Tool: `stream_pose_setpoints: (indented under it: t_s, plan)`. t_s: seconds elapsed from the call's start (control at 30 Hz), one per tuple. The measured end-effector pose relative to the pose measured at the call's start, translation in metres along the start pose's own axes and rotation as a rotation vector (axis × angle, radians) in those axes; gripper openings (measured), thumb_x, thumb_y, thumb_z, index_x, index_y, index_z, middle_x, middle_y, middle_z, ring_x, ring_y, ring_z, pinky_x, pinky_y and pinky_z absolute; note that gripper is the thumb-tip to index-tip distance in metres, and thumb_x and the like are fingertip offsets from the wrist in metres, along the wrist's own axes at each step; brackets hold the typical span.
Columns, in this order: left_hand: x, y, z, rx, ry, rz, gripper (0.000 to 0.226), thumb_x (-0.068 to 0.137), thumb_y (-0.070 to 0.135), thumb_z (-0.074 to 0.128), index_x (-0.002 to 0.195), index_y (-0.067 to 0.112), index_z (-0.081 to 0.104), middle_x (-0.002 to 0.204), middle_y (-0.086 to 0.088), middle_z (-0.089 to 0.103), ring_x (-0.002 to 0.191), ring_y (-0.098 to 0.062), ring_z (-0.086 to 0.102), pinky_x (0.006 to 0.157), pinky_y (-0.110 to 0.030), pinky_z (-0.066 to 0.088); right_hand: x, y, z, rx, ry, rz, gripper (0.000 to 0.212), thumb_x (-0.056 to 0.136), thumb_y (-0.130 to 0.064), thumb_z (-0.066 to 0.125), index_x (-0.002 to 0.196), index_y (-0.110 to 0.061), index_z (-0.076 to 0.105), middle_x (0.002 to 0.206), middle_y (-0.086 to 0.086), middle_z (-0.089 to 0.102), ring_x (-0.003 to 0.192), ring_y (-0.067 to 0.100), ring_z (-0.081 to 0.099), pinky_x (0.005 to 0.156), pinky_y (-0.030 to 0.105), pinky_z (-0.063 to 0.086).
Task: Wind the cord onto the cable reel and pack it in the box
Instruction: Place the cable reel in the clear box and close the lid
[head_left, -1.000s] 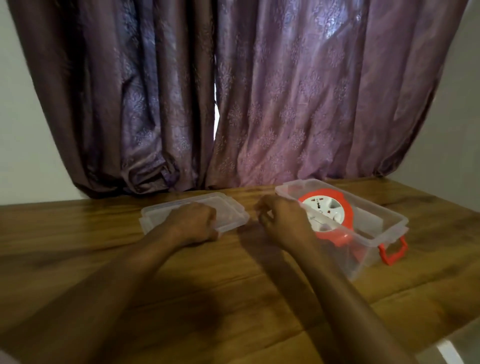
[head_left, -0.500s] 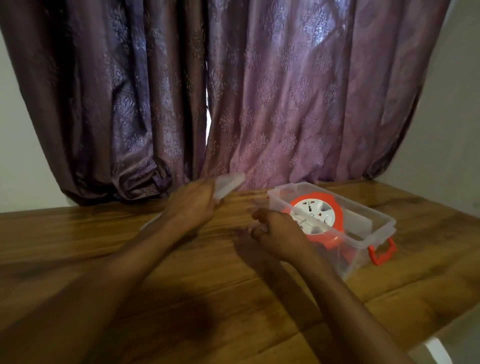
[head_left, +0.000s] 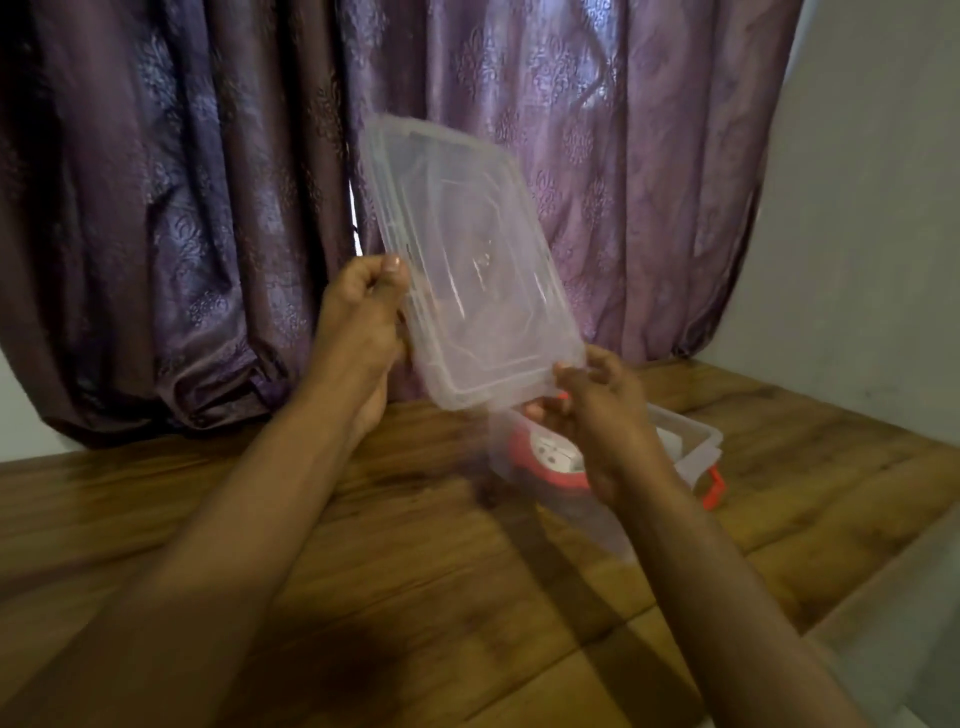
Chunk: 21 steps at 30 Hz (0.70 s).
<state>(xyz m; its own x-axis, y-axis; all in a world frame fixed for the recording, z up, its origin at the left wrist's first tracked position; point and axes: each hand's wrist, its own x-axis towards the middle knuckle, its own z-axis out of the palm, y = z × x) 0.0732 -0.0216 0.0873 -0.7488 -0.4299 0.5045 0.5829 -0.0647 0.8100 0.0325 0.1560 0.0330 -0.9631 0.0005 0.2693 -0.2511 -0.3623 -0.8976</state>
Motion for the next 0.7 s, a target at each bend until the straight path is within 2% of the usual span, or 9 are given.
stream_pose_setpoints:
  t_s: [0.07, 0.13, 0.2, 0.3, 0.43, 0.57, 0.7]
  plan:
    - [-0.002, -0.013, 0.008, 0.013, -0.012, -0.066, 0.014, 0.101, 0.016, 0.051, 0.089, 0.018, 0.056, 0.069, 0.006, 0.063, 0.051, 0.001, 0.058, 0.057, -0.026, 0.053, 0.014, -0.014, -0.019, -0.083, 0.11, -0.082, 0.024, 0.093, -0.006, 0.054, 0.116, -0.002, 0.055, 0.088, 0.014, 0.058, 0.051, 0.013, 0.058, 0.052, 0.031, 0.054]
    - [-0.004, -0.029, 0.014, 0.055, -0.041, -0.18, 0.009, 0.099, 0.016, 0.055, 0.09, 0.016, 0.055, 0.071, 0.001, 0.061, 0.045, 0.0, 0.057, 0.047, -0.023, 0.05, 0.028, -0.025, -0.039, -0.234, 0.19, -0.12, 0.021, 0.091, -0.01, 0.056, 0.111, -0.005, 0.059, 0.088, 0.013, 0.062, 0.058, 0.015, 0.058, 0.054, 0.031, 0.052]
    - [-0.008, -0.048, 0.023, 0.088, -0.084, -0.311, 0.016, 0.098, 0.02, 0.058, 0.083, 0.014, 0.055, 0.064, 0.0, 0.062, 0.044, -0.005, 0.058, 0.043, -0.021, 0.047, 0.04, -0.029, -0.059, -0.396, 0.233, -0.112, 0.02, 0.091, -0.014, 0.055, 0.108, -0.008, 0.061, 0.091, 0.013, 0.064, 0.063, 0.018, 0.056, 0.053, 0.028, 0.05]
    - [-0.019, -0.074, 0.039, 0.094, -0.149, -0.479, 0.023, 0.096, 0.027, 0.061, 0.077, 0.015, 0.057, 0.066, -0.001, 0.063, 0.043, -0.005, 0.057, 0.042, -0.017, 0.047, 0.052, -0.029, -0.084, -0.616, 0.298, -0.115, 0.026, 0.089, -0.021, 0.052, 0.108, -0.008, 0.065, 0.084, 0.007, 0.064, 0.067, 0.021, 0.058, 0.058, 0.029, 0.047]
    - [-0.035, -0.097, 0.06, 0.066, -0.175, -0.566, 0.023, 0.093, 0.03, 0.065, 0.077, 0.013, 0.061, 0.059, 0.001, 0.065, 0.041, -0.006, 0.06, 0.044, -0.018, 0.047, 0.054, -0.02, -0.114, -0.799, 0.36, -0.173, 0.043, 0.071, -0.036, 0.046, 0.096, -0.011, 0.07, 0.087, 0.012, 0.071, 0.084, 0.036, 0.066, 0.077, 0.044, 0.055]
    - [-0.042, -0.104, 0.069, 0.049, -0.169, -0.596, 0.019, 0.093, 0.029, 0.065, 0.086, 0.012, 0.061, 0.053, 0.002, 0.067, 0.041, -0.009, 0.061, 0.043, -0.019, 0.048, 0.048, -0.018, -0.124, -0.874, 0.375, -0.204, 0.029, 0.084, -0.022, 0.048, 0.098, -0.007, 0.07, 0.093, 0.018, 0.07, 0.085, 0.035, 0.064, 0.077, 0.042, 0.054]
    - [-0.042, -0.105, 0.07, 0.079, -0.184, -0.604, 0.019, 0.093, 0.028, 0.065, 0.09, 0.01, 0.059, 0.062, -0.004, 0.068, 0.043, -0.012, 0.063, 0.044, -0.021, 0.051, 0.046, -0.013, -0.128, -0.916, 0.399, -0.178, 0.031, 0.087, -0.025, 0.047, 0.102, -0.008, 0.068, 0.094, 0.014, 0.067, 0.087, 0.033, 0.062, 0.081, 0.041, 0.052]
